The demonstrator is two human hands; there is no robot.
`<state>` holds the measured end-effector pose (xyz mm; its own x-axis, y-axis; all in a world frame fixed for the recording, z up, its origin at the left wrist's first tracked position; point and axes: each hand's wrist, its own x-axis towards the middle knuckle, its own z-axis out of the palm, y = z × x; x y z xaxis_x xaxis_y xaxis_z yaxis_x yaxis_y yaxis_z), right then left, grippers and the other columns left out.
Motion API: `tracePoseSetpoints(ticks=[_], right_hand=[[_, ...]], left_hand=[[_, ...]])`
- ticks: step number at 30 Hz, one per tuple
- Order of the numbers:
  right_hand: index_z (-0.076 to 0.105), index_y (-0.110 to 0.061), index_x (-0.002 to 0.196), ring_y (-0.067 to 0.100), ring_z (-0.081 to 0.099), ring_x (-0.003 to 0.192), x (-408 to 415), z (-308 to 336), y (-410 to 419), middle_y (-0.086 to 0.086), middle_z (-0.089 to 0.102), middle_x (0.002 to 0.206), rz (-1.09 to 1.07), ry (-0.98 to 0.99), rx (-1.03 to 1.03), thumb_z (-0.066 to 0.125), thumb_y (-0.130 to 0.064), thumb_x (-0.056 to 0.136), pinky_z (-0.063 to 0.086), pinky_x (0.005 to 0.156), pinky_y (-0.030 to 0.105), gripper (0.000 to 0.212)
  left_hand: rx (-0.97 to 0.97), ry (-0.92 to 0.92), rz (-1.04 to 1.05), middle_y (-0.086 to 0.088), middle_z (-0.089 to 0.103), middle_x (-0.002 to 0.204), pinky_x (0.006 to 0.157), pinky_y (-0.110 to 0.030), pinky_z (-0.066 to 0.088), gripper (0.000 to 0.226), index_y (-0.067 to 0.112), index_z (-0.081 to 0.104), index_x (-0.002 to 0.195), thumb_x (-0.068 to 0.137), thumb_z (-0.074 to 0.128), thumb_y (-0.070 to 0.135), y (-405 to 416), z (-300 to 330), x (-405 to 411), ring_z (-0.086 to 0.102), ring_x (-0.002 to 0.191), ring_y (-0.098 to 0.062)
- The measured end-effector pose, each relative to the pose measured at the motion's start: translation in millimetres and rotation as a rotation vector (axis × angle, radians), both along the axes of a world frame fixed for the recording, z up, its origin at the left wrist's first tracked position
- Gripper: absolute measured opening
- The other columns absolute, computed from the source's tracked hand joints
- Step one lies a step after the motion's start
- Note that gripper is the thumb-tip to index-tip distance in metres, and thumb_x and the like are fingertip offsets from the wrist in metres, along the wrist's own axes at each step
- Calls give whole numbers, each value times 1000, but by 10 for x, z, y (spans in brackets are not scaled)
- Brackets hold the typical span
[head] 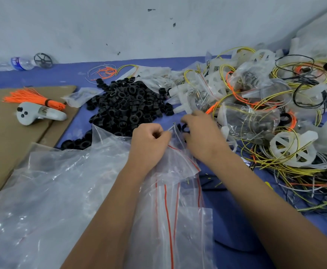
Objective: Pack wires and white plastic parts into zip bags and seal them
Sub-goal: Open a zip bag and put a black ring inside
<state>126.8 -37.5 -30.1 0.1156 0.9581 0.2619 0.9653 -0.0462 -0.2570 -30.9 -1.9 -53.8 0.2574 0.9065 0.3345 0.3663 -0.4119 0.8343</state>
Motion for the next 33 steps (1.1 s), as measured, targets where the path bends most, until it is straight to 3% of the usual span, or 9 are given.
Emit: tracePoseSetpoints(ticks=[2,4,7,10,13,16,21,26,33], right_hand=[[70,-10,110,29,64,94,40,112,-80,9,63,104,-34,229,221,67,-10,92,49,81,33,19],[72,-12,103,19,70,72,26,226,-196,9,72,96,26,769,291,66,-11,95,58,60,31,10],[72,0,98,17,71,66,-43,262,-342,12,72,87,232,1326,-13,56,-12,103,58,56,27,21],[72,-1,92,12,68,63,-58,207,-395,6,73,76,222,1271,-229,55,-15,103,57,58,24,25],[73,-8,80,16,64,62,-2,170,-362,8,74,72,164,720,-231,72,-20,91,55,64,38,16],[71,-14,67,8,61,54,-43,230,-341,-3,68,58,169,349,-121,77,-34,84,51,58,28,27],[61,7,73,18,40,51,-173,332,-303,22,57,60,217,641,-178,56,-37,99,33,53,33,52],[67,9,97,16,68,77,-199,340,-340,8,71,84,436,1140,-290,47,5,103,57,66,23,22],[71,-16,95,2,70,84,-112,190,-289,-15,73,85,495,984,-175,40,25,91,57,76,21,51]], left_hand=[[-11,-4,10,-27,52,61,55,-47,41,29,-7,45,60,83,60,4,9,4,14,41,55,-20],[-15,-36,6,-25,53,61,57,-47,42,30,-6,46,61,86,61,4,15,14,31,44,56,-22],[-37,-130,-29,-16,50,55,57,-39,39,38,0,47,59,94,60,9,17,39,43,44,55,-19],[-89,-307,-100,-6,36,54,56,-32,30,43,7,41,58,98,57,8,-10,96,51,34,55,-18],[-46,-392,-184,-10,30,57,52,-25,26,43,4,35,60,97,55,9,-68,195,49,28,54,-13],[40,-399,-260,-18,33,56,54,-22,28,41,0,39,59,97,54,6,-138,296,52,30,54,-12],[104,-463,-243,-22,39,55,51,-32,31,40,-8,45,60,96,55,6,-192,382,53,34,52,-32],[116,-487,-208,-16,44,54,57,-30,35,37,-8,48,61,95,56,6,-199,385,46,40,54,-22],[66,-536,-156,6,45,53,56,-21,35,39,11,46,59,96,56,4,-136,370,35,40,53,-9]])
